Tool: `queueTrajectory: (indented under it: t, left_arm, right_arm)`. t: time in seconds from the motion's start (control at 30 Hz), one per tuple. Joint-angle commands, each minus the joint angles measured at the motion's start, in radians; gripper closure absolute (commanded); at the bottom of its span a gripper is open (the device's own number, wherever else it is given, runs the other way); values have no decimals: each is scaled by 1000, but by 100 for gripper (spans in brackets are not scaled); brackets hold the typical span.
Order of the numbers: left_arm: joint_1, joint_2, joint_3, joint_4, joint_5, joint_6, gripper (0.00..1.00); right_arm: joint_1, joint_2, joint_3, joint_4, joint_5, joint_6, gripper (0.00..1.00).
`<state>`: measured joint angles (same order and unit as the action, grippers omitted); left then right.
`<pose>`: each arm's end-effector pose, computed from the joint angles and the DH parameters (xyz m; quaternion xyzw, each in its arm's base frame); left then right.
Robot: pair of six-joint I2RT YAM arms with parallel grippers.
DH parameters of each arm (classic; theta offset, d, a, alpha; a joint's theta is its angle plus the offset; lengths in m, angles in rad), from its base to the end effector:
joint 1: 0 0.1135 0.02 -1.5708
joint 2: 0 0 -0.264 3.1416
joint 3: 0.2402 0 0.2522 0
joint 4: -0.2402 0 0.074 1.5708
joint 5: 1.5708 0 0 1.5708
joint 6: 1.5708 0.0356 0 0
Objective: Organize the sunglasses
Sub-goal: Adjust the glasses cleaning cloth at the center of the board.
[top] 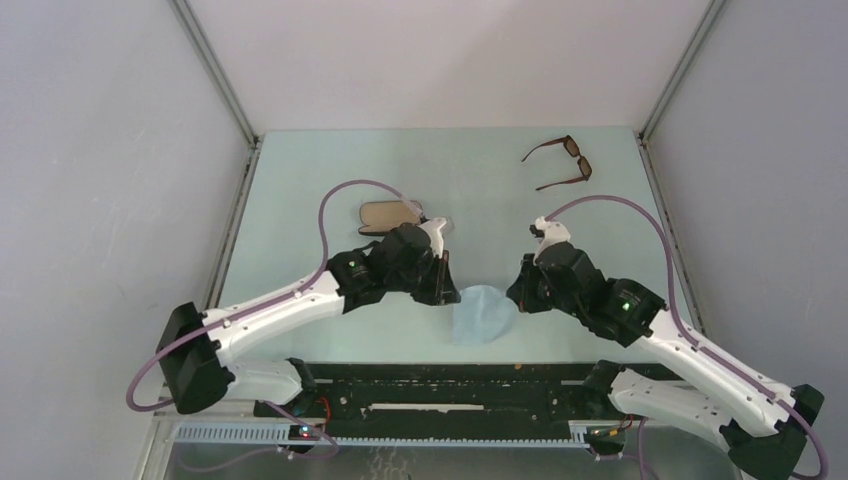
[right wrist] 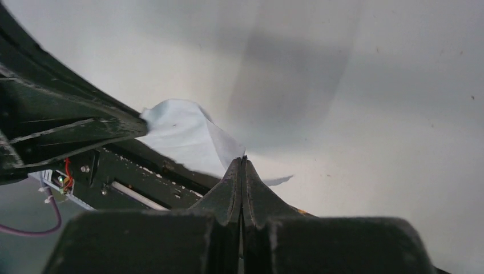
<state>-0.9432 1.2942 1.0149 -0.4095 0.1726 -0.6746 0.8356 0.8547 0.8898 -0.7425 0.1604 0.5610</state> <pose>0.1619 -0.2336 0.2883 0.1571 0.8879 -0.3615 0.2372 0.1198 0.1240 0.3103 -0.0907 0.9014 0.2124 0.3662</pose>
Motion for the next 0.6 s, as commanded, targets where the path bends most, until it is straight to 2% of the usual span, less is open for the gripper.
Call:
queueTrajectory:
  t: [0.0,0.17,0.4,0.57]
  left_arm:
    - [-2,-59,-82,45,-13,-38,100]
    - [17,103,-28,57,-47,-30,100]
    - [110,411,141,66,-83,83,100]
    - [146,526,274,26,-117,121,100]
  right_arm:
    - [6,-18,-74,-1,54,67,100]
    - [-96,103,-172,173,-1,30,100]
    - [-244,345,-183,440,-34,-24,100]
    - [-331,489,-160,528,-55,-32,100]
